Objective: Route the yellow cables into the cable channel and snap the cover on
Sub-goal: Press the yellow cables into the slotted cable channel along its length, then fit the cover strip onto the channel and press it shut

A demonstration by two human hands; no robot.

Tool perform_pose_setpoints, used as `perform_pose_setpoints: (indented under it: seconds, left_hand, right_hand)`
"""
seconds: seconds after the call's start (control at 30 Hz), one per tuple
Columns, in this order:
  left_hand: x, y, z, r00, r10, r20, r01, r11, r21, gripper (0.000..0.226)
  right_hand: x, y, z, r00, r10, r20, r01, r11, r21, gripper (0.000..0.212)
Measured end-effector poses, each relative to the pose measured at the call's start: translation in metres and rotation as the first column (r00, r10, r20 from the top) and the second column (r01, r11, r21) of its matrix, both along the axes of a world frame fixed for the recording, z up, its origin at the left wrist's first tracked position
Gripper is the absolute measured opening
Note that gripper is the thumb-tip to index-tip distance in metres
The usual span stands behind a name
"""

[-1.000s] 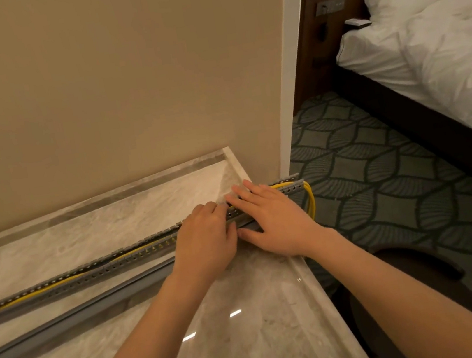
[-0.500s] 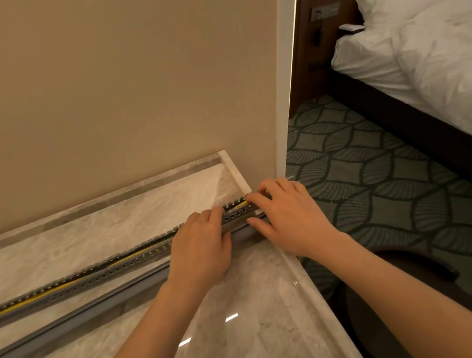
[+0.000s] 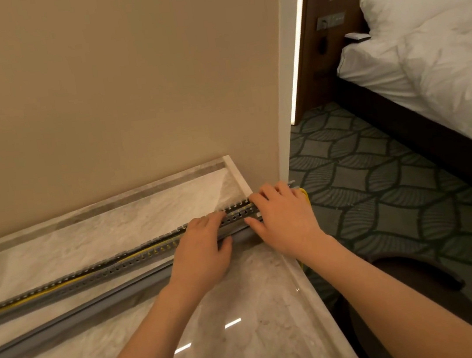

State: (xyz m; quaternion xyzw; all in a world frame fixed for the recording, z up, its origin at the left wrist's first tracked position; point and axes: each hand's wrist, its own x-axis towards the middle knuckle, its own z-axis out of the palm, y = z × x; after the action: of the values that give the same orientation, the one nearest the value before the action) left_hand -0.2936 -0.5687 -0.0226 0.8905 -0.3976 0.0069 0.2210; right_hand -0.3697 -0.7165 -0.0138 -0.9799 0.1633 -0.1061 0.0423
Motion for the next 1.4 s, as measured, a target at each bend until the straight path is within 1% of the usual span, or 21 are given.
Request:
perform_pose_setpoints:
  seconds: [0.07, 0.17, 0.3, 0.47, 0.57, 0.7, 0.77, 0.83, 0.93, 1.03, 1.17, 1.27, 1.33, 1.4]
  left_hand:
    - [-0.001, 0.005, 0.001, 0.999, -0.013, -0.046, 0.012, 1.000, -0.016, 0.049]
    - [-0.007, 0.012, 0.004, 0.997, -0.015, -0.070, 0.013, 1.000, -0.025, 0.051]
    - [-0.021, 0.024, 0.009, 0.998, 0.024, -0.057, -0.029, 0.995, -0.094, 0.043]
    - [-0.040, 0.054, 0.012, 0.993, 0.106, -0.060, -0.114, 0.984, -0.136, 0.040]
    - [-0.052, 0.083, 0.014, 0.980, 0.187, -0.063, -0.194, 0.973, -0.122, 0.039]
    - [-0.066, 0.137, 0.014, 0.953, 0.301, -0.022, -0.302, 0.949, -0.090, 0.036]
    - [-0.071, 0.160, 0.015, 0.935, 0.352, -0.043, -0.354, 0.933, -0.067, 0.035]
    - [-0.081, 0.201, 0.016, 0.896, 0.428, -0.122, -0.436, 0.899, -0.051, 0.034]
    - [-0.099, 0.258, 0.019, 0.823, 0.500, -0.268, -0.538, 0.839, -0.085, 0.031]
    - [-0.121, 0.322, 0.027, 0.778, 0.546, -0.312, -0.601, 0.791, -0.116, 0.030]
    - [-0.145, 0.411, 0.038, 0.714, 0.606, -0.351, -0.682, 0.715, -0.155, 0.028]
    - [-0.157, 0.462, 0.042, 0.665, 0.653, -0.362, -0.739, 0.646, -0.192, 0.027]
    - [-0.163, 0.486, 0.041, 0.640, 0.665, -0.385, -0.762, 0.614, -0.205, 0.028]
    - [-0.169, 0.505, 0.037, 0.638, 0.658, -0.400, -0.762, 0.615, -0.203, 0.029]
  right_hand:
    - [-0.003, 0.001, 0.001, 1.000, -0.001, -0.024, 0.001, 1.000, 0.016, 0.044]
    - [-0.009, 0.002, 0.005, 0.999, 0.007, -0.049, -0.005, 0.999, 0.047, 0.048]
    - [-0.014, 0.009, 0.011, 0.998, 0.033, -0.044, -0.029, 0.994, 0.101, 0.048]
    - [-0.014, 0.037, 0.017, 0.986, 0.166, -0.026, -0.161, 0.976, 0.147, 0.048]
    - [-0.016, 0.066, 0.018, 0.963, 0.271, -0.013, -0.265, 0.951, 0.162, 0.048]
    - [-0.021, 0.118, 0.020, 0.908, 0.418, 0.007, -0.411, 0.890, 0.197, 0.048]
    - [-0.025, 0.137, 0.021, 0.884, 0.465, 0.054, -0.465, 0.860, 0.211, 0.045]
    - [-0.032, 0.171, 0.023, 0.846, 0.512, 0.149, -0.534, 0.811, 0.239, 0.038]
    - [-0.044, 0.219, 0.026, 0.819, 0.489, 0.300, -0.571, 0.747, 0.341, 0.027]
    - [-0.050, 0.274, 0.027, 0.803, 0.451, 0.390, -0.593, 0.677, 0.437, 0.019]
    - [-0.054, 0.349, 0.025, 0.811, 0.418, 0.408, -0.585, 0.569, 0.578, 0.014]
    - [-0.055, 0.396, 0.021, 0.807, 0.405, 0.430, -0.588, 0.481, 0.650, 0.017]
    - [-0.056, 0.418, 0.019, 0.809, 0.414, 0.418, -0.581, 0.453, 0.676, 0.018]
    - [-0.057, 0.435, 0.017, 0.800, 0.445, 0.402, -0.587, 0.446, 0.675, 0.017]
